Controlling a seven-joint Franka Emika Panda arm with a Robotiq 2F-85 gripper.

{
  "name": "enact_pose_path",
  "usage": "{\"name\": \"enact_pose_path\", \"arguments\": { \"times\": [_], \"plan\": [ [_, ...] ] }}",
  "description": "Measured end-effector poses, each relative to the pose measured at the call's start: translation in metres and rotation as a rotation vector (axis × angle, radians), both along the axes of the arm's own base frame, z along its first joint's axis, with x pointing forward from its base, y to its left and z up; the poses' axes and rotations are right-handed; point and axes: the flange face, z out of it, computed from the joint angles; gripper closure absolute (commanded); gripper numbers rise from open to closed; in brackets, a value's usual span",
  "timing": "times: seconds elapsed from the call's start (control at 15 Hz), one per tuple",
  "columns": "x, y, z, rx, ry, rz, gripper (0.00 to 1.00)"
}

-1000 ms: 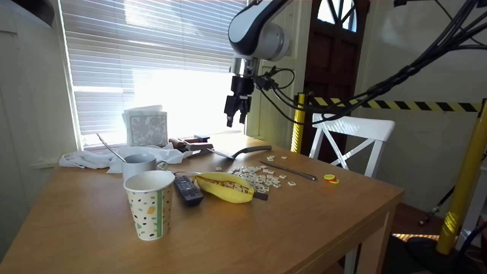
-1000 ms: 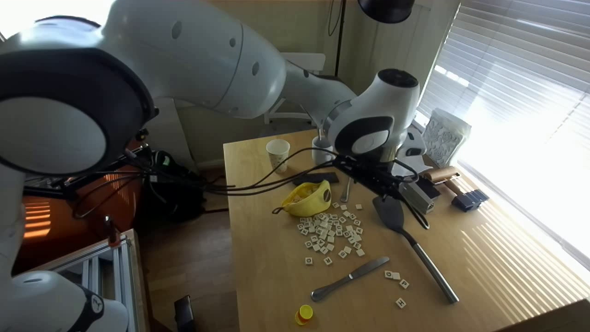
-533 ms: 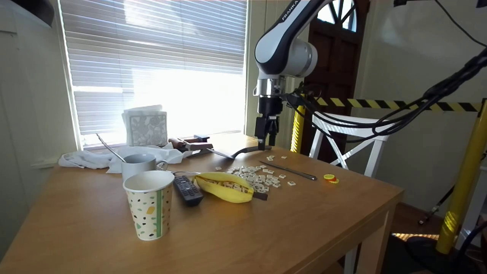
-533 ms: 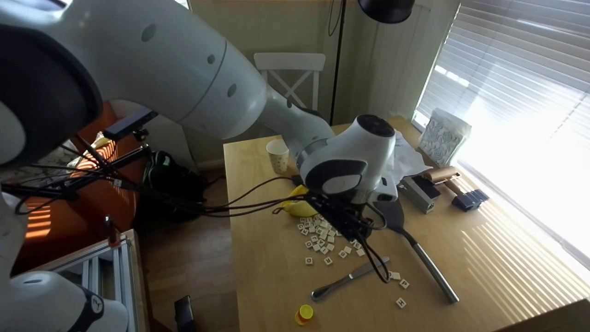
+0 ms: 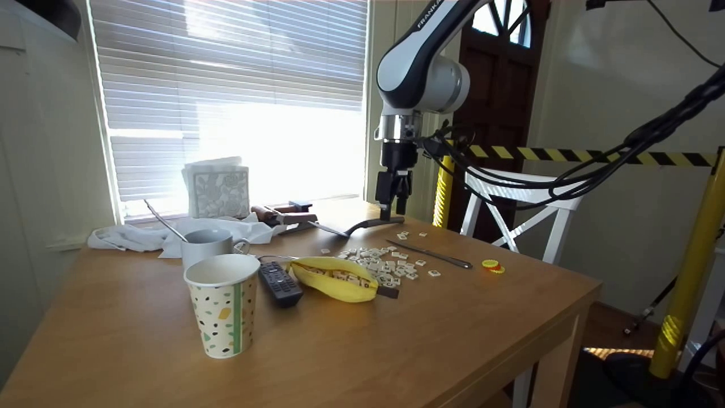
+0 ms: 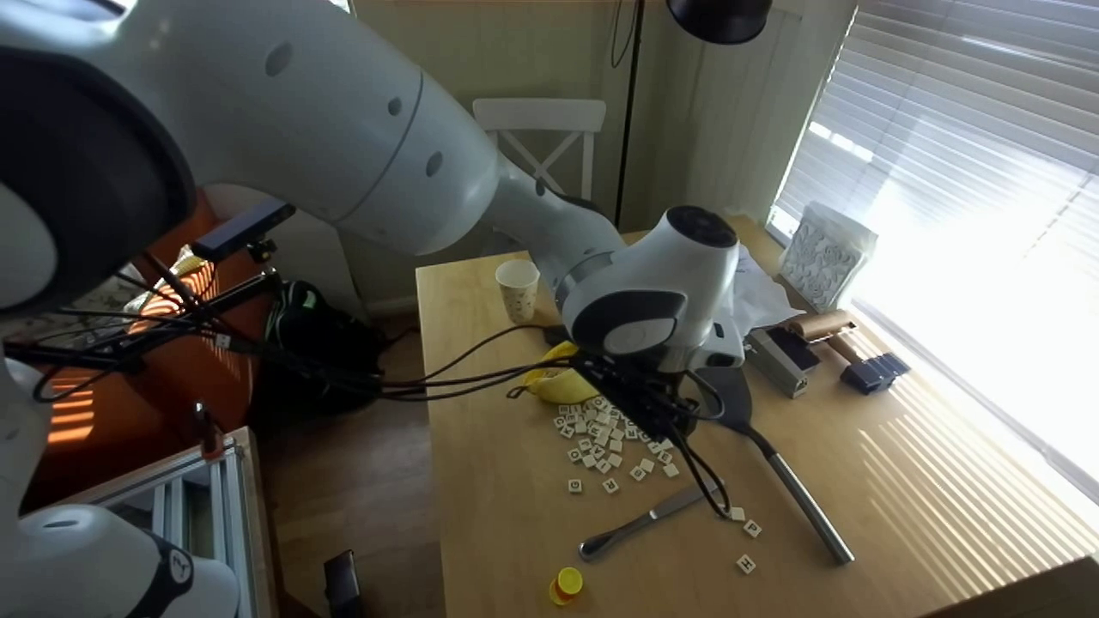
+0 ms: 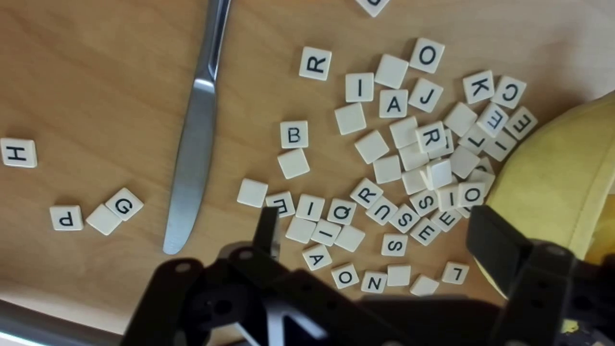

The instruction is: Move the silver fork to the left then use the silver knife to move the tiles to the left.

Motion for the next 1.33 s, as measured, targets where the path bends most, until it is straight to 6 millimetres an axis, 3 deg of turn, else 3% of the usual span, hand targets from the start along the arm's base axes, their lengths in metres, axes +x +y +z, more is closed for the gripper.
{"name": "enact_pose_path", "arguments": {
  "times": [0.2,0.53,0.73,1.0,1.33],
  "plan": [
    [-0.004,-0.011,-0.006,0.0,0.011,-0.017,0.0],
    [-0.039,-0.076,-0.035,-0.001,0.046,-0.102,0.0],
    [-0.057,-0.105,-0.053,0.003,0.042,-0.14,0.0],
    [-0.064,-0.111,-0.075,-0.002,0.033,-0.162,0.0],
    [-0.064,-0.109,-0.076,-0.003,0.033,-0.16,0.0]
  ]
}}
